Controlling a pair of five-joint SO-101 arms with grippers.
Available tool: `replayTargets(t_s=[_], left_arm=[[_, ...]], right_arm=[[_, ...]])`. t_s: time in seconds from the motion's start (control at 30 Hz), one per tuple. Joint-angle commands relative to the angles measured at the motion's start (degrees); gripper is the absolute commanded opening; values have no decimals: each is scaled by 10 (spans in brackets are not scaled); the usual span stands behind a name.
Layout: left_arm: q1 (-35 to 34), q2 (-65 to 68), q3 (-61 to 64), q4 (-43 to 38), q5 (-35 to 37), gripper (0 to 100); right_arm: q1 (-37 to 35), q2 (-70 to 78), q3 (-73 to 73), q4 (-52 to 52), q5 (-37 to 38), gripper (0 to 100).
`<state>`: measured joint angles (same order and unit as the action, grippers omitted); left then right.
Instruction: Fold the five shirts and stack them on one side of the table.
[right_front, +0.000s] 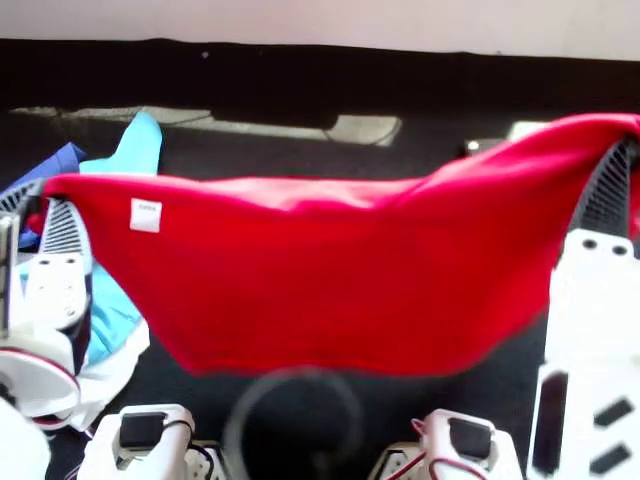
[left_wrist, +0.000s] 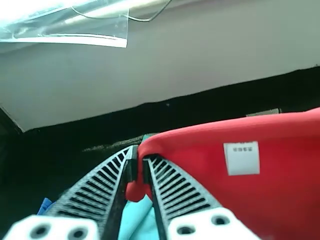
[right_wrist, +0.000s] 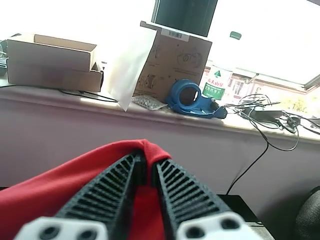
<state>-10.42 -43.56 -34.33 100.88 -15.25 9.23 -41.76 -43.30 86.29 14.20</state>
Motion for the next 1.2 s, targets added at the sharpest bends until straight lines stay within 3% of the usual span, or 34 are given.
replayTargets(t_s=[0.0, 0.23, 0.33, 0.53, 0.67, 0.9, 1.17], left_arm=[[-6, -20, 27, 0, 0, 9], [-6, -34, 31, 2, 0, 9], [-6, -13, 89, -1, -1, 9], [-3, 96, 213, -72, -1, 9], [-2, 189, 220, -158, -1, 9], [-2, 379, 115, -225, -1, 9], [-2, 545, -113, -195, -1, 9]], right_arm=[[0, -4, -15, 0, 0, 6], [-1, -5, -11, 11, 0, 6], [-2, 16, 12, 7, -4, 6], [-35, 102, 163, -91, -4, 6], [-54, 166, 274, -233, 0, 6], [-78, 338, 304, -404, 1, 6], [-80, 523, 102, -382, -2, 6]])
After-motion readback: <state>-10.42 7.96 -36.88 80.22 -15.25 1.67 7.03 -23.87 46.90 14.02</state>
